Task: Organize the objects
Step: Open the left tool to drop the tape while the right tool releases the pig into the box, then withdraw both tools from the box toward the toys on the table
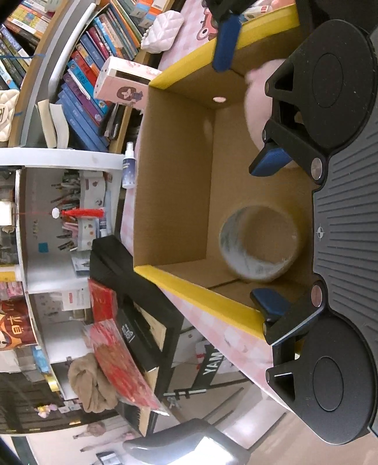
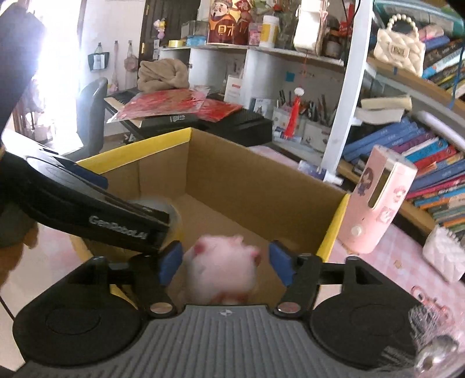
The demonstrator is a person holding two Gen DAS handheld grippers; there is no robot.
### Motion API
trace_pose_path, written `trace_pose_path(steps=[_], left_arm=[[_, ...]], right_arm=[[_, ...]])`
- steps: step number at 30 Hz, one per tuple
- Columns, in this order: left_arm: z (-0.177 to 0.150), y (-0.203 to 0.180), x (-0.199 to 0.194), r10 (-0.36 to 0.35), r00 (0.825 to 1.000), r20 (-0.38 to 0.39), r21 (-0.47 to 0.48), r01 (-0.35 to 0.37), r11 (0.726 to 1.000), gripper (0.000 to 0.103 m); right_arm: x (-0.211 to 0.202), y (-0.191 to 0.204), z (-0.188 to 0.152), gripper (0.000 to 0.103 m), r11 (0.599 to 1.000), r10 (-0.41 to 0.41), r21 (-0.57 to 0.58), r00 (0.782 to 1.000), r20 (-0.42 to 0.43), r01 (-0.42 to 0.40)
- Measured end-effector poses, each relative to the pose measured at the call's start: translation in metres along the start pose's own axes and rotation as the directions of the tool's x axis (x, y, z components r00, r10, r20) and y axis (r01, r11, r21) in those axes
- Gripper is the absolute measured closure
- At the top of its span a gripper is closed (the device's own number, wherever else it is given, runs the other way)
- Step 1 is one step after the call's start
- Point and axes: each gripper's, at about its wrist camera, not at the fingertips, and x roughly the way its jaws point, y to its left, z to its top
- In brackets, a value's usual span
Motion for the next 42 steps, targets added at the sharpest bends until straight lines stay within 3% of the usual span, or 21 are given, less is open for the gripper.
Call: trace_pose_path(steps=[1, 6, 13, 26, 31, 37, 42], left_arm=[[0.001, -0.001, 0.000, -0.002, 1.000, 0.001, 0.001, 0.002, 1.000, 0.017], [0.001, -0.005, -0.001, 0.004, 1.000, 0.017, 0.014, -0.004, 1.000, 0.016], [0.005, -0.002, -0.024, 0.013, 0.993, 0.120, -0.013, -0.011, 1.000, 0.012], [-0.009, 0.017, -0.083, 0.009, 0.975, 0.221, -0.078, 0.009, 0.997, 0.008], [-0.026, 0.019, -0.097, -0.007, 0.977, 0.213, -0.060, 0.020, 0.998, 0.007], [-0.054, 0.023, -0.112, -0.011, 0.984, 0.177, -0.047, 0.020, 0.999, 0.007], [-0.082, 0.028, -0.125, -0.019, 0.990, 0.138, -0.025, 0.023, 0.999, 0.006]], right_arm=[[0.001, -0.004, 0.000, 0.026, 1.000, -0.013, 0.006, 1.000, -0.002, 0.013], [0.000, -0.012, -0.002, 0.026, 1.000, -0.002, -0.009, 1.000, 0.008, 0.002], [-0.015, -0.008, 0.004, 0.017, 0.999, -0.034, -0.013, 0.998, 0.061, 0.035], [-0.084, 0.003, 0.006, 0.013, 0.980, -0.196, 0.071, 0.970, 0.145, 0.188], [-0.102, 0.005, -0.006, 0.013, 0.950, -0.268, 0.189, 0.960, 0.084, 0.249], [-0.111, 0.008, -0.026, 0.013, 0.882, -0.306, 0.353, 0.949, -0.072, 0.312], [-0.122, 0.031, -0.045, 0.013, 0.864, -0.307, 0.372, 0.941, -0.142, 0.339]])
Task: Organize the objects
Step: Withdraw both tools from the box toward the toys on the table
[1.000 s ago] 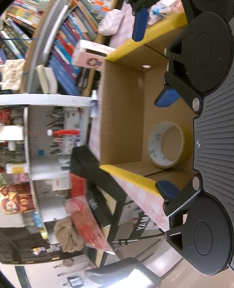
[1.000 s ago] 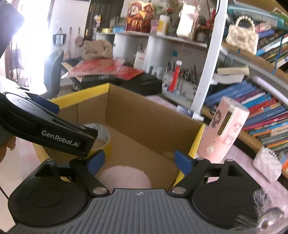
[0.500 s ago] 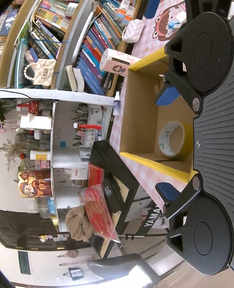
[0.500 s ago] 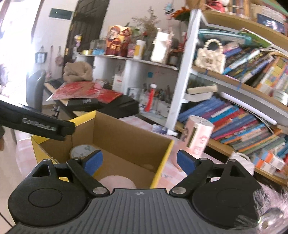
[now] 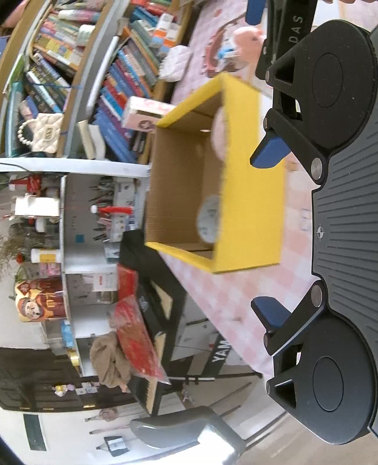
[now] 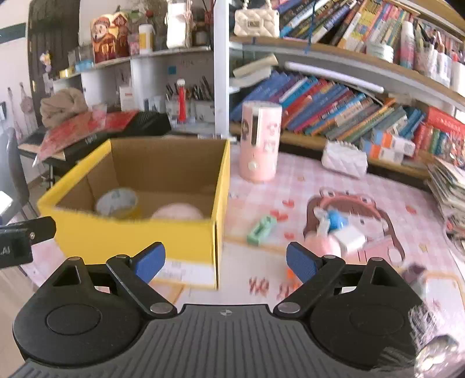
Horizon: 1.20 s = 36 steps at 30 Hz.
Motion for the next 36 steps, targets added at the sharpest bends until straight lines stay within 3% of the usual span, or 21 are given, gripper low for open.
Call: trace_pose_path(steps=[9, 17, 27, 36], left_arm=[[-0.039, -0.002, -0.027, -0.012, 0.998, -0.064, 0.076, 0.016, 0.997, 0.006], [-0.058, -0.005, -0.044, -0.046, 0.995, -0.093, 0.109, 0.056, 0.992, 0.006], [-0.072, -0.025, -0.052, -0.137, 0.982, -0.127, 0.171, 0.157, 0.973, 0.006], [-0.073, -0.049, -0.050, -0.222, 0.964, -0.144, 0.222, 0.250, 0.942, 0.006]], right_arm=[[-0.036, 0.017, -0.043, 0.013, 0.998, -0.048, -0.045, 0.998, -0.049, 0.046], [-0.061, 0.010, -0.071, 0.013, 0.995, -0.096, 0.015, 0.992, -0.084, 0.098], [-0.089, -0.006, -0.099, 0.012, 0.981, -0.169, 0.077, 0.979, -0.113, 0.178], [-0.102, -0.032, -0.110, 0.011, 0.950, -0.261, 0.136, 0.955, -0.142, 0.280]])
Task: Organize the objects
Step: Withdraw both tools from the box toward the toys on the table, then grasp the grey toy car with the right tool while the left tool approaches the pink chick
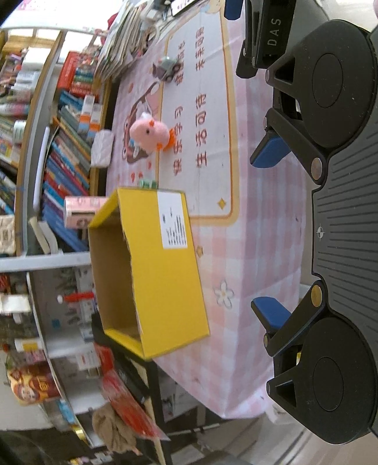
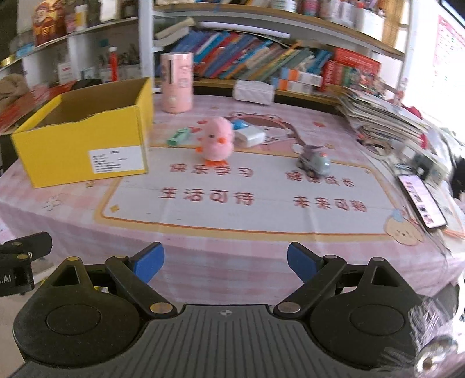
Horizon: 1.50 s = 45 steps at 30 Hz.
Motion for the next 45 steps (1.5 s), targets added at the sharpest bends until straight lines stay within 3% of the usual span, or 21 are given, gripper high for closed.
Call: trace_pose_path(steps=[11, 21, 45], left_arm=[[0.016, -0.038, 0.015, -0.076, 0.997, -0.001, 0.053, 0.076, 0.996, 0.006], [0.037, -0.068, 0.035, -0.111, 0.994, -0.011, 0.064, 0.112, 0.992, 0.006], [0.094, -0.131, 0.100, -0.075, 0.997, -0.021, 0.016, 0.076, 0.997, 0.006]], right_arm=[[0.005, -0.040, 0.000, 0.010, 0.994, -0.086, 0.062, 0.996, -0.018, 0.087], [0.022, -0.072, 0.013, 0.010, 0.989, -0.116, 0.087, 0.993, -0.037, 0.119], [0.102, -0.134, 0.077, 0.008, 0.996, -0.072, 0.039, 0.996, -0.045, 0.074]])
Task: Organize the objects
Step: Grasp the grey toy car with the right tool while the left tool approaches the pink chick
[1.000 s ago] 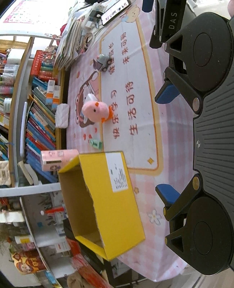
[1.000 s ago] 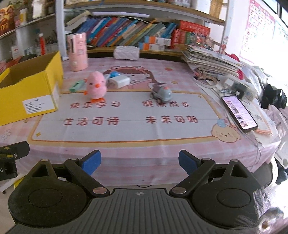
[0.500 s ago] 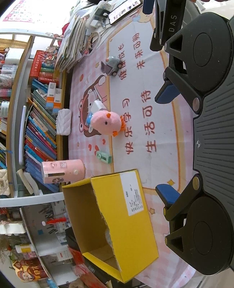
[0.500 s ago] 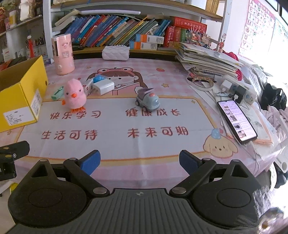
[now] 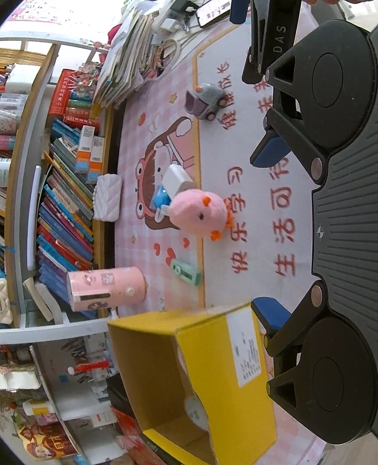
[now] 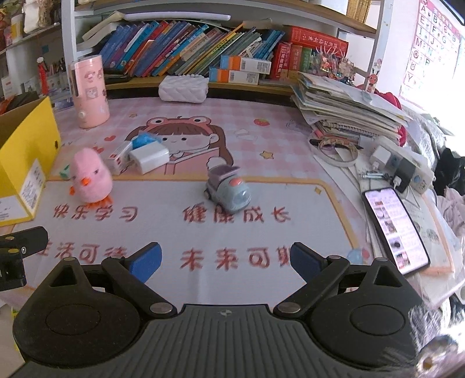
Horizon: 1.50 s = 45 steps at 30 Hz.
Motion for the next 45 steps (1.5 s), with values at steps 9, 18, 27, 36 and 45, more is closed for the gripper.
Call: trace_pose_path(steps=[9, 18, 27, 36, 45], left_arm=[[0.015, -0.016, 0.016, 0.033, 0.999, -0.006, -0.022, -0.034, 0.999, 0.006], [0.022, -0.026, 0.028, 0.065, 0.998, -0.022, -0.037, -0.066, 0.997, 0.006], [0.030, -0.032, 0.039, 0.105, 0.994, -0.025, -0.040, -0.106, 0.994, 0.006], [0.040, -0.033, 0.061, 0.132, 0.991, -0.038, -0.055, -0.134, 0.989, 0.006], [0.053, -0.035, 0.093, 0.142, 0.988, -0.064, -0.087, -0.147, 0.985, 0.007]], right_arm=[[0.028, -0.018, 0.020, 0.007, 1.000, 0.026, -0.014, 1.000, -0.001, -0.026], [0.048, -0.029, 0.031, 0.006, 0.998, 0.058, -0.035, 0.998, -0.012, -0.059], [0.073, -0.031, 0.041, 0.009, 0.992, 0.101, -0.073, 0.995, -0.013, -0.102], [0.112, -0.027, 0.052, 0.026, 0.982, 0.134, -0.128, 0.990, -0.049, -0.139], [0.135, -0.023, 0.055, 0.055, 0.959, 0.204, -0.182, 0.974, -0.096, -0.219]])
